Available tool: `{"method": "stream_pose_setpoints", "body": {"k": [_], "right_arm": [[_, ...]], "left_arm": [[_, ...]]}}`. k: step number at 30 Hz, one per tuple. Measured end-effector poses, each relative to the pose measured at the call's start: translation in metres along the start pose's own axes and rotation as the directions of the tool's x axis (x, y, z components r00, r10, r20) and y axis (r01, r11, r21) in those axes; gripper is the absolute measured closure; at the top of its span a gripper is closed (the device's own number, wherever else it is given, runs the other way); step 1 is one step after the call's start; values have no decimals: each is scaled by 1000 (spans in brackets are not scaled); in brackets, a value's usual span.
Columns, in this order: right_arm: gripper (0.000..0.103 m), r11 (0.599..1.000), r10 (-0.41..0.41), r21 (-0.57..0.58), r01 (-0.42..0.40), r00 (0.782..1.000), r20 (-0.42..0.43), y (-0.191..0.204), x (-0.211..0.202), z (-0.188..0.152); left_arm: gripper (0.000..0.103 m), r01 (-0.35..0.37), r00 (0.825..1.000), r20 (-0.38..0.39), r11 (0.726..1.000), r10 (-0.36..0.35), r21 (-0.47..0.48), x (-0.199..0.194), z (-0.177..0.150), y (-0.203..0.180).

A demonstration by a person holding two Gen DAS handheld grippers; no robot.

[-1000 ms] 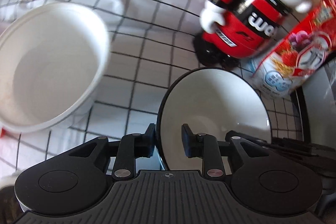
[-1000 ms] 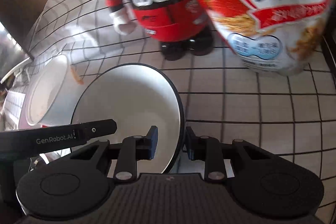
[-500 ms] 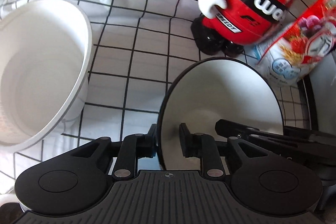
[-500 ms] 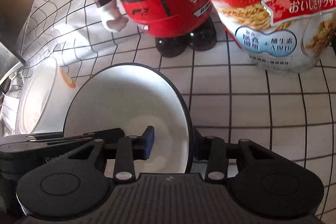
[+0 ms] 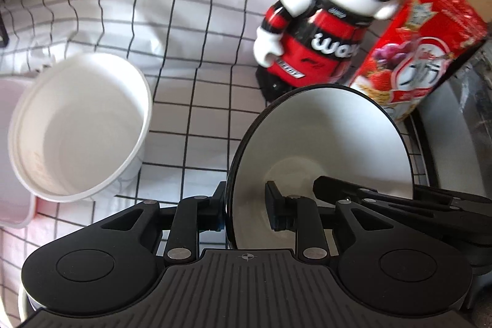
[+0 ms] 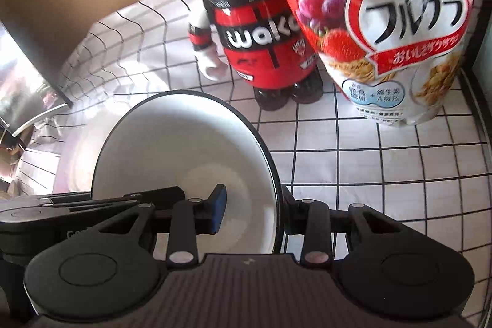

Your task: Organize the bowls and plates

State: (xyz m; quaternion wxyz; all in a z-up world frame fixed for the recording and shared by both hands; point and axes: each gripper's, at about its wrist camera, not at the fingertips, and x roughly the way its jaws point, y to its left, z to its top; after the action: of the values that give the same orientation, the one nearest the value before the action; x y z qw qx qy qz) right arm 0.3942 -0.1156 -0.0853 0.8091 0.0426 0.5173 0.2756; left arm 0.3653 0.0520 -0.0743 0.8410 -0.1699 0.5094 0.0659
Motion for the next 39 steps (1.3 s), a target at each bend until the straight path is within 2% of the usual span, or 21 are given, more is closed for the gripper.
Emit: {"method": "stream_pose_setpoints", "body": {"k": [5,9,15,20,24,28,33,39], "right_arm": [[66,1000,2,-18,-2,1000,21,-3,-37,-16],[66,1000,-13,-25,13,1000,4,-12,-57,-41],[66,999,-29,13,30,997,-71,-30,-68,-80],[66,999,-31,26,34,994,-104,-34,-68,-103],[66,998,-8,57,14,994,-110,-37,-64,-110],[66,997,-5,76,12,995,-96,-38,-63,-111],[66,997,-4,71,11,995,-104,-38,-57,-107],[66,998,-8,57,15,993,-117,-36,-51,-102]], "left_arm": [[72,15,1000,-3,998,-15,54,-25,-14,-19],[72,54,998,-30,992,-51,111,-37,-38,-35],[72,111,989,-117,977,-91,181,-33,-83,-51],[73,106,983,-172,965,-66,238,-24,-109,-57],[74,100,978,-203,964,-50,246,-17,-118,-50],[78,98,979,-199,966,-50,240,-18,-116,-45],[80,98,982,-184,963,-52,251,-22,-114,-40],[81,110,982,-177,969,-72,219,-27,-113,-34]]}}
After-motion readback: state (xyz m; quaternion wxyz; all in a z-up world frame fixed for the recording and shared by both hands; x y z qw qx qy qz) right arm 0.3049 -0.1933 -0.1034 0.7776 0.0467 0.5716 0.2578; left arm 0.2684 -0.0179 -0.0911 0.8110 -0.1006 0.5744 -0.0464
